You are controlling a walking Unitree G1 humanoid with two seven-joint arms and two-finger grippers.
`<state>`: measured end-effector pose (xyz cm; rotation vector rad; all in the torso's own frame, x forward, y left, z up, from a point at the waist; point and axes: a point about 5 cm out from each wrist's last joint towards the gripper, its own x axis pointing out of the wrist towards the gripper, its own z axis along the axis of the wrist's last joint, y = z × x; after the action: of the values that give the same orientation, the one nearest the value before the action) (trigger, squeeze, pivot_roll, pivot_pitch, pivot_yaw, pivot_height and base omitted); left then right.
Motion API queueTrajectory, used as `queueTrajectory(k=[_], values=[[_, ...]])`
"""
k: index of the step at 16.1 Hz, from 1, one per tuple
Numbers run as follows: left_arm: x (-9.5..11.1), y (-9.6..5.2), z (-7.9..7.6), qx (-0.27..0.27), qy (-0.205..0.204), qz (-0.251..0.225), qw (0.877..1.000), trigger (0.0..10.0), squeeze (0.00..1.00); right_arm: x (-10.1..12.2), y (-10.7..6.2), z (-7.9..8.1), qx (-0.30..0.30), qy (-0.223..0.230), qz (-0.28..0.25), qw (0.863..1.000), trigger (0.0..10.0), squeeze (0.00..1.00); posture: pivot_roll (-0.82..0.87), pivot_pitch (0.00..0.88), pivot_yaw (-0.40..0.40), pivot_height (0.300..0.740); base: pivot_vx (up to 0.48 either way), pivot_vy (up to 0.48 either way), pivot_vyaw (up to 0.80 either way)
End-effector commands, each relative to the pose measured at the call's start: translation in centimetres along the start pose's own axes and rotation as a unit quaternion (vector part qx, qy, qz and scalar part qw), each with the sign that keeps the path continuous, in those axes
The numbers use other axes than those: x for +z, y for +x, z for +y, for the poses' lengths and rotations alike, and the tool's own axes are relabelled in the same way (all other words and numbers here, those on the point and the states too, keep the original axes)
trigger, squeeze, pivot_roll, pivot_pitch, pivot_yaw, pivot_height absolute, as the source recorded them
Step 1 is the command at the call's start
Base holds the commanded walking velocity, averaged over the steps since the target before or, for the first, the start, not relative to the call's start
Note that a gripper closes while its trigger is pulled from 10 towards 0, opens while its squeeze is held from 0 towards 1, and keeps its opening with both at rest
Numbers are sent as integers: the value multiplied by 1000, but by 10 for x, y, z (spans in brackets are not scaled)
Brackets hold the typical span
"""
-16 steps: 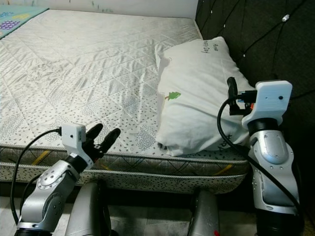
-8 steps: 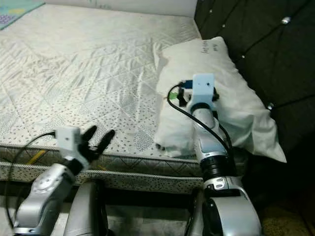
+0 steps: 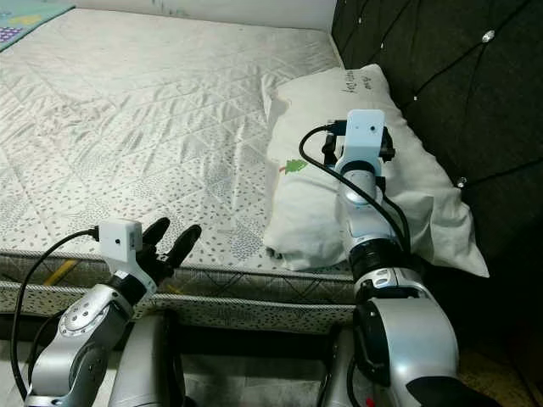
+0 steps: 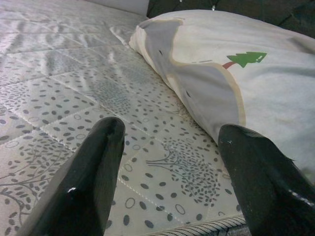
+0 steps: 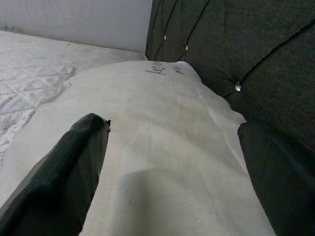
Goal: Clean up the room
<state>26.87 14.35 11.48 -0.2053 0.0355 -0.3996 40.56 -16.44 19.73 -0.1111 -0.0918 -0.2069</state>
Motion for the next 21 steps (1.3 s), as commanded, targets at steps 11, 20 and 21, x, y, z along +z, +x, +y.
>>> queueTrajectory(k=[11,20,21], values=[[3,0,-1,-2,5,-2,1000,10000,0,1,1,-2,-8,1,1,1000,10000,0,37,17,-70,480,0,0,0],[1,2,5,29,12,2,1000,10000,0,-119,-53,4,61,-29,264,962,10000,0,28,10,-73,480,0,0,0],[2,3,5,31,12,0,999,10000,0,-115,-51,5,66,-21,255,965,10000,0,28,10,-73,480,0,0,0]])
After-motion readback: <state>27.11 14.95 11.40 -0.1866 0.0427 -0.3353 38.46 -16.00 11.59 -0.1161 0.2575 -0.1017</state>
